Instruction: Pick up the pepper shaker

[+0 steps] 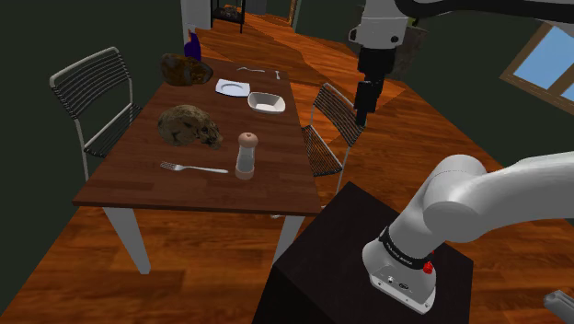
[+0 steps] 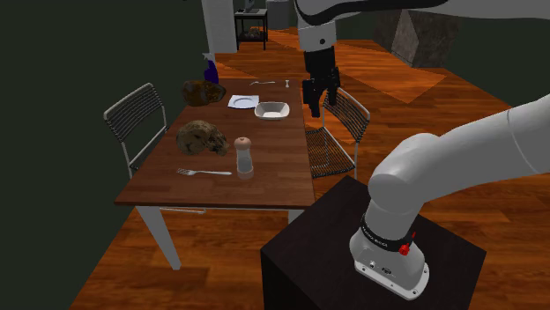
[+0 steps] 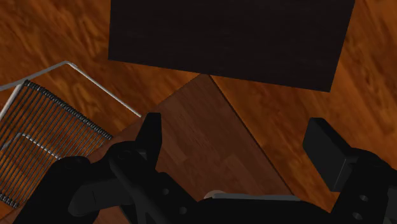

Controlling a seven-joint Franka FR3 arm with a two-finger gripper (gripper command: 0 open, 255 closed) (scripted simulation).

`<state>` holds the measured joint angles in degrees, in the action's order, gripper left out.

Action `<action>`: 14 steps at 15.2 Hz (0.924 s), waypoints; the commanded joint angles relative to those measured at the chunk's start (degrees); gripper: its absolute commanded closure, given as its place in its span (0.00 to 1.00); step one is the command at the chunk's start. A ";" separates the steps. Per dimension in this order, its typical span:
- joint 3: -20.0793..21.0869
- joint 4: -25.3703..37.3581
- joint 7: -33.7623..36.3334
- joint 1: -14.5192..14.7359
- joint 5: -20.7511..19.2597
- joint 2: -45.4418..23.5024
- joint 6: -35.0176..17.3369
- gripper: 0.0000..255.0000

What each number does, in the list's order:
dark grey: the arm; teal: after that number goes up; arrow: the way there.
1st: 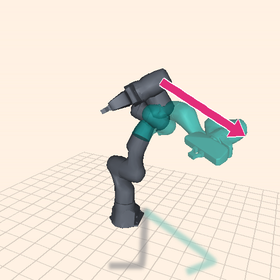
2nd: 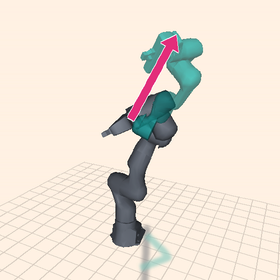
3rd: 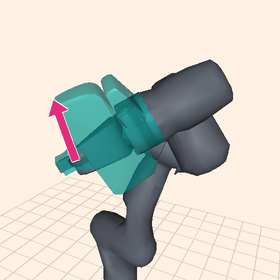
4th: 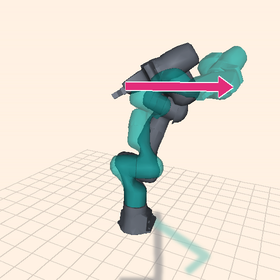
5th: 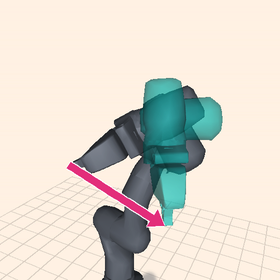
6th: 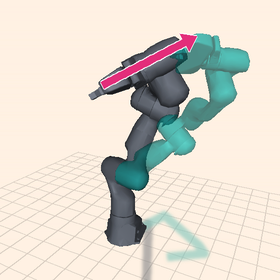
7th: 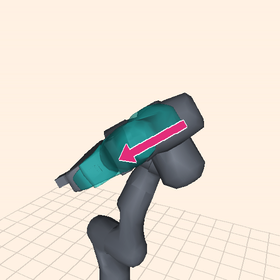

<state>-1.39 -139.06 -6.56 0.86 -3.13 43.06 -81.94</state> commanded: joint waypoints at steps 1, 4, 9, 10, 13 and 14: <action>0.00 0.00 0.00 0.00 0.00 0.00 0.00 0.00; 0.26 -1.19 1.59 0.13 1.39 -4.05 -6.59 0.00; 0.68 -1.52 3.78 0.42 3.56 -12.09 -17.30 0.00; 0.75 -1.34 4.15 0.50 3.97 -13.86 -19.36 0.00; 0.95 -0.29 5.15 0.73 5.21 -19.41 -25.30 0.00; 1.00 0.23 5.44 0.82 5.62 -21.33 -27.19 0.00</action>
<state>-0.34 -139.36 -1.30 1.67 2.14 23.70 -107.07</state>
